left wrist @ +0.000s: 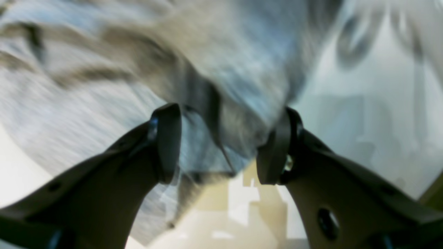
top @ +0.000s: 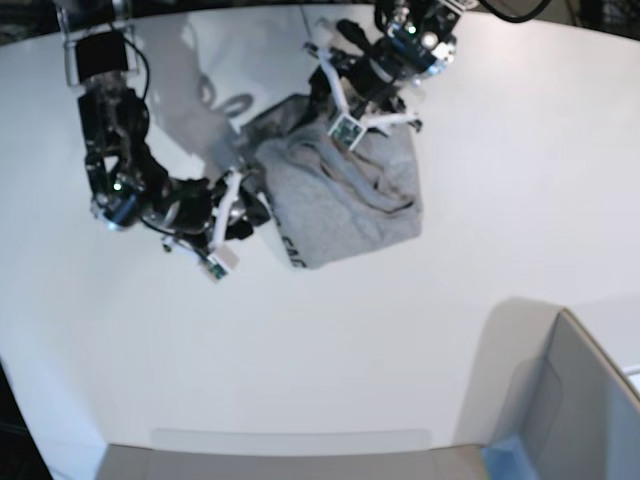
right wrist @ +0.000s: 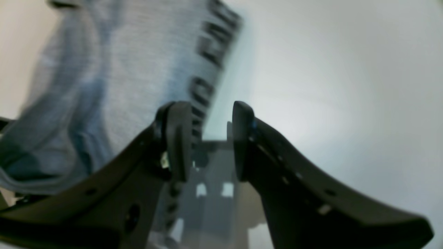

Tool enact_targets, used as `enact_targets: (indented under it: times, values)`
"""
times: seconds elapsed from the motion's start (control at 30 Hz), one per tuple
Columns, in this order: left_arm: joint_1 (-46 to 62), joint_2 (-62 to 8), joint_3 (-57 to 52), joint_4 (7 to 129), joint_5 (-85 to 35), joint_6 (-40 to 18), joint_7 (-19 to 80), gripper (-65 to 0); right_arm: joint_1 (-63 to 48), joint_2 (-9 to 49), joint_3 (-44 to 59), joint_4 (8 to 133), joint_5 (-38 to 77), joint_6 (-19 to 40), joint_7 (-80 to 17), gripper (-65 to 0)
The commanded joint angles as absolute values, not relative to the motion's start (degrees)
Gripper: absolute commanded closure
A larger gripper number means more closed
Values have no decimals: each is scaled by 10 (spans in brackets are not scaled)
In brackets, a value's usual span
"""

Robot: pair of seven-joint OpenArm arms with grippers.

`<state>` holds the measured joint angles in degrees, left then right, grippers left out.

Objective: Layout the t-shirt on the table in an organized manner, then fold the t-shirt properly
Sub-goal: 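Tuck the shirt edge with the left gripper and bring the right gripper in, then flatten and square the folded shirt with both grippers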

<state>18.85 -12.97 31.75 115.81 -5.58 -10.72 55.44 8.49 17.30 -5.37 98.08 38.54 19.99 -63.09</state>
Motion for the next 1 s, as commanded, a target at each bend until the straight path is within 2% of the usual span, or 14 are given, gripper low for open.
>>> enact_targets:
  times: [0.0, 0.17, 0.23, 0.33, 0.37, 0.5, 0.7, 0.97]
  values:
    - [191, -129, 320, 1169, -56, -109, 547, -350, 109, 173, -65, 990, 390, 204, -615, -192]
    - [194, -129, 318, 1169, -56, -109, 547, -349, 144, 130, -108, 938, 386, 204, -614, -180]
    - [196, -129, 318, 1169, -56, -109, 547, -348, 160, 113, -108, 896, 386, 204, -614, -127]
    - [196, -129, 318, 1169, -56, -109, 547, -347, 181, 96, -108, 829, 386, 204, -613, -14]
    - [196, -129, 318, 1169, -56, -109, 547, -347, 188, 93, -108, 807, 385, 204, -612, 0]
    - [196, -129, 318, 1169, -56, -109, 547, -348, 199, 93, -112, 740, 385, 204, -576, 0]
    - [211, -153, 303, 1169, -55, -109, 547, -349, 211, 94, -167, 723, 358, 200, -565, -3]
    - [230, -154, 144, 1169, -57, -109, 547, -349, 212, 68, -167, 723, 291, 198, -564, -3]
